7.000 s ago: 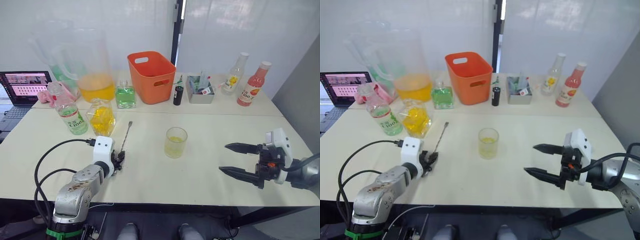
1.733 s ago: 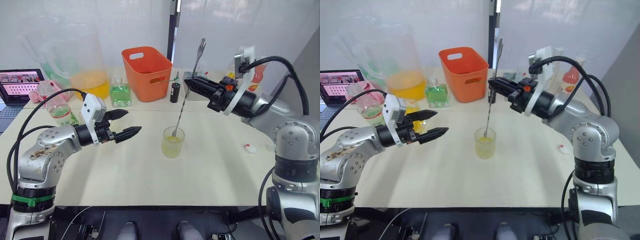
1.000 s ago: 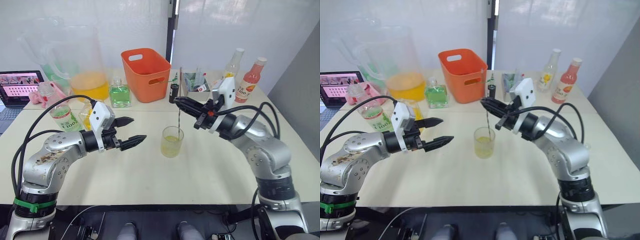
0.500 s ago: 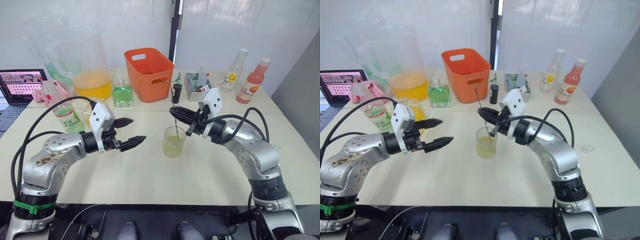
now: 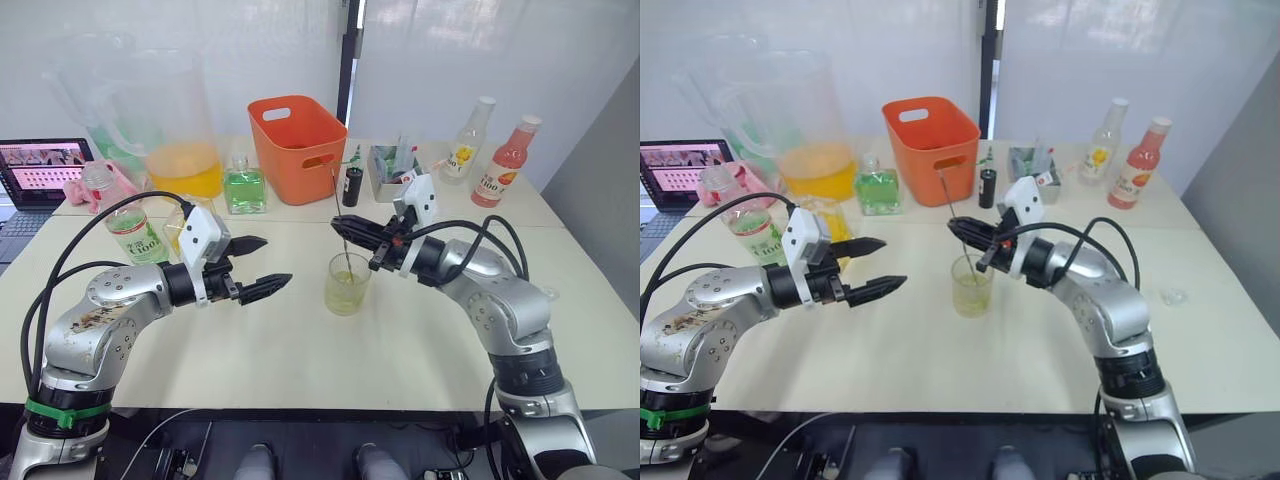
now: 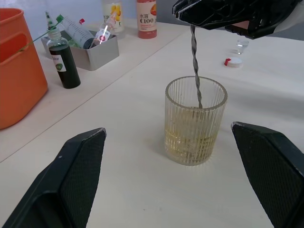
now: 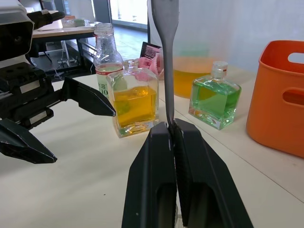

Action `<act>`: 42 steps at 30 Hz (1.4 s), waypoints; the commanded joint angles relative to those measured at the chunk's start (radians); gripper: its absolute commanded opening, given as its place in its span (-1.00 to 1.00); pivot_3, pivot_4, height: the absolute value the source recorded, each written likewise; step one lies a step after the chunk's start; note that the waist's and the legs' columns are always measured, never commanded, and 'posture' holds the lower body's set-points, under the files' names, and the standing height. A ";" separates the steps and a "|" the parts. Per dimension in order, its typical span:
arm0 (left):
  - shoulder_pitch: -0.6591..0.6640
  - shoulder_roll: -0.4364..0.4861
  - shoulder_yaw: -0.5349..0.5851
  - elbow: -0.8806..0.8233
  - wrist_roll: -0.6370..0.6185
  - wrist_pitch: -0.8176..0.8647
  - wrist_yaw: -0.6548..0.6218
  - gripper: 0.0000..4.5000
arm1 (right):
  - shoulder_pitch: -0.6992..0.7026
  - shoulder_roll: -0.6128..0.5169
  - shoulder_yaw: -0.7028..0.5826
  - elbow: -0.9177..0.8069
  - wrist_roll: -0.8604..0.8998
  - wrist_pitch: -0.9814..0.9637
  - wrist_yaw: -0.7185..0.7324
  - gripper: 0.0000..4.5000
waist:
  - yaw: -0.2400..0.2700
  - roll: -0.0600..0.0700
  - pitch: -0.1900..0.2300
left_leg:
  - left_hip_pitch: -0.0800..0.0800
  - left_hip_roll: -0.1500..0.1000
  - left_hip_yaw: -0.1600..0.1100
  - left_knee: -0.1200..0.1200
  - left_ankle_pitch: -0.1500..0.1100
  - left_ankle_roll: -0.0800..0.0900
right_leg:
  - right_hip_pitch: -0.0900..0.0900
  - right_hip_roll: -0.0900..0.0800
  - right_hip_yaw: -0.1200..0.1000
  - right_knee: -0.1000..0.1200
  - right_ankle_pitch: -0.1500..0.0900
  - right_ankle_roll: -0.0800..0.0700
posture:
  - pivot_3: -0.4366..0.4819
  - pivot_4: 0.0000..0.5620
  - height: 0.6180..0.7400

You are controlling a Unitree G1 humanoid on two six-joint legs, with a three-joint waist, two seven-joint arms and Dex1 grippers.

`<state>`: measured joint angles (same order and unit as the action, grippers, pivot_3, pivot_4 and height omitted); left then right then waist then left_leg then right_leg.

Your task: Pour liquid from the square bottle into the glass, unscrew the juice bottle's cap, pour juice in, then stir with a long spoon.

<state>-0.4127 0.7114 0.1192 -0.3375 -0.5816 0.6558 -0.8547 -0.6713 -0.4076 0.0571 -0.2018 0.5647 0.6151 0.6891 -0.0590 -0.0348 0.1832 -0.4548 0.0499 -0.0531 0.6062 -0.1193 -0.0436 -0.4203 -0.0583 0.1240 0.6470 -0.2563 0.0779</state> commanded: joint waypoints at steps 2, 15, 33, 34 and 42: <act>-0.011 0.012 0.001 -0.015 0.006 -0.021 -0.006 0.99 | -0.027 0.029 -0.034 -0.002 0.028 0.002 -0.004 -1.00 | -0.002 0.000 0.000 | 0.000 0.000 0.000 0.000 0.000 0.000 | 0.000 0.000 0.000 0.000 0.000 0.000 | -0.05 -0.47 1.00; -0.019 0.006 -0.011 -0.008 0.007 -0.026 -0.018 0.99 | -0.026 0.104 -0.095 -0.010 0.026 -0.071 -0.073 -1.00 | -0.007 0.000 0.000 | 0.000 0.000 0.000 0.000 0.000 0.000 | -0.001 0.000 0.000 0.000 0.000 -0.001 | -0.05 -0.47 1.00; -0.040 -0.001 -0.054 0.028 0.038 -0.069 -0.040 0.99 | 0.046 0.046 -0.038 -0.081 -0.003 -0.029 -0.040 -1.00 | -0.007 0.000 0.000 | 0.000 0.000 0.000 0.000 0.000 0.000 | 0.000 0.000 0.000 0.000 0.001 -0.001 | -0.05 -0.47 1.00; -0.039 -0.001 -0.054 0.030 0.039 -0.071 -0.042 0.99 | 0.046 0.025 -0.044 -0.090 0.006 -0.010 -0.027 -1.00 | -0.006 0.000 0.000 | 0.000 0.000 0.000 0.000 0.000 0.000 | 0.000 0.000 0.000 0.000 0.001 -0.001 | -0.05 -0.47 1.00; -0.037 -0.007 -0.057 0.040 0.052 -0.085 -0.053 0.99 | 0.055 -0.037 -0.053 -0.094 0.000 0.009 -0.010 -1.00 | -0.005 0.000 0.000 | 0.000 0.000 0.000 0.000 0.000 0.000 | 0.000 0.000 0.000 0.000 0.000 0.000 | -0.05 -0.47 1.00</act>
<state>-0.4349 0.7032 0.0559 -0.2849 -0.5308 0.5959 -0.9002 -0.6163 -0.4271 0.0144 -0.2845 0.5845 0.6413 0.6802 -0.0638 -0.0347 0.1833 -0.4548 0.0499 -0.0532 0.6061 -0.1193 -0.0435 -0.4205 -0.0581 0.1241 0.6474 -0.2565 0.0781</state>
